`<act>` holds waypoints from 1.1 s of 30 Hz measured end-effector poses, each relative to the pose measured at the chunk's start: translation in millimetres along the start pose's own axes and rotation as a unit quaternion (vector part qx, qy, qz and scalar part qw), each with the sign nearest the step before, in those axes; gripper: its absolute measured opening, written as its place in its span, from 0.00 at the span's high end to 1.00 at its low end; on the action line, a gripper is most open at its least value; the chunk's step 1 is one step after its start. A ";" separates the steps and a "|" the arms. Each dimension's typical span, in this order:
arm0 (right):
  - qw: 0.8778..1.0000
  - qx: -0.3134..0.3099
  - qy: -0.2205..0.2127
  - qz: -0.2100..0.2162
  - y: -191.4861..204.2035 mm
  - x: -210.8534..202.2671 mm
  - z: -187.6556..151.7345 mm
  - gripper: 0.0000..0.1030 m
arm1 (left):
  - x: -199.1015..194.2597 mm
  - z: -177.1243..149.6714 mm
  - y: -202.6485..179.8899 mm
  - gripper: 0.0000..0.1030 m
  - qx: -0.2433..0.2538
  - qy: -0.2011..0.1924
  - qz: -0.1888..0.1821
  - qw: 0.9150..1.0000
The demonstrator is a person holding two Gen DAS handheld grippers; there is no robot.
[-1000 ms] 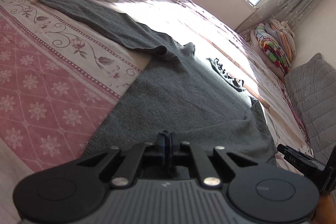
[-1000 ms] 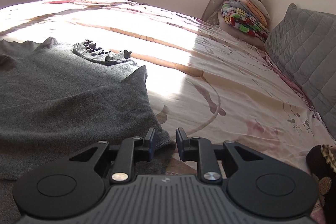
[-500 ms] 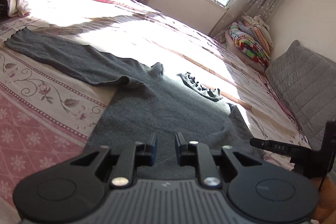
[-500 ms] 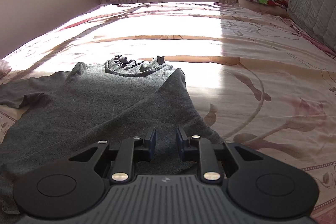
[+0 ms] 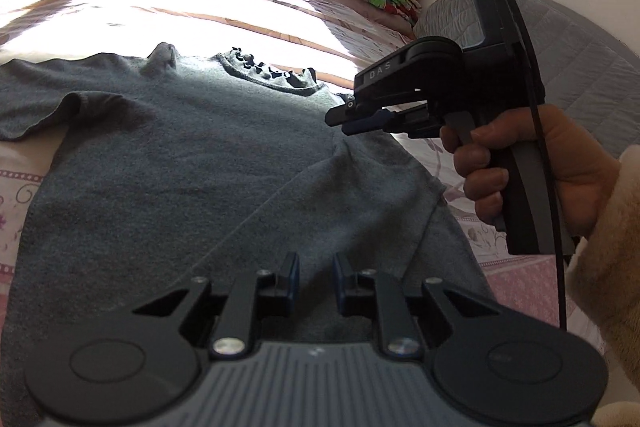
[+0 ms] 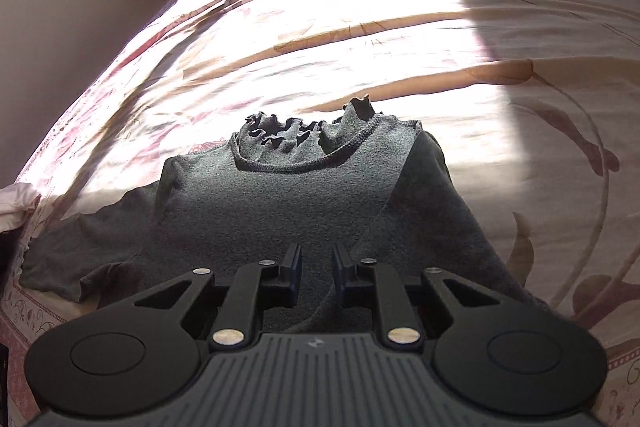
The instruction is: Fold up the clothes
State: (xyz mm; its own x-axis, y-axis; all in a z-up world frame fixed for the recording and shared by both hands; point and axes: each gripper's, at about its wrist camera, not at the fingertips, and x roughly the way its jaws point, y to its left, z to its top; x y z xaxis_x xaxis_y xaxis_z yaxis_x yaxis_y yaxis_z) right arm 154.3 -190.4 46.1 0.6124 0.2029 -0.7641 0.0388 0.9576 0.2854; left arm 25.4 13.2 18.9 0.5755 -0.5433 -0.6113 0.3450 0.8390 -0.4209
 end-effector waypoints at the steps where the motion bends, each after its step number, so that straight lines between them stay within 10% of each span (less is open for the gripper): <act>1: 1.000 0.001 0.006 -0.005 1.8 3.0 -0.4 0.82 | 1.2 -0.3 0.4 0.84 0.000 0.003 -0.001 1.000; 14: 0.997 -0.030 -0.003 -0.070 6.9 16.4 -13.1 0.99 | 6.8 -2.9 5.8 0.80 -0.030 0.019 -0.009 0.999; 22: 0.983 0.116 -0.115 0.080 -46.7 -6.1 -29.8 0.95 | 8.4 -2.6 7.1 0.80 -0.030 0.018 -0.007 0.999; 33: 0.998 0.025 -0.048 0.018 -18.9 -8.8 -28.6 0.91 | 7.5 -2.9 2.1 0.72 -0.023 0.017 -0.007 1.000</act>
State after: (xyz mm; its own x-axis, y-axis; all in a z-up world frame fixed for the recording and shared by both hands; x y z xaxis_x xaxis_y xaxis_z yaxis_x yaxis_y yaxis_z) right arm 125.5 -204.4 30.9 0.6874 0.2146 -0.6939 0.0525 0.9382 0.3422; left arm 28.4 10.8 11.5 0.5451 -0.5566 -0.6269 0.3174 0.8291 -0.4602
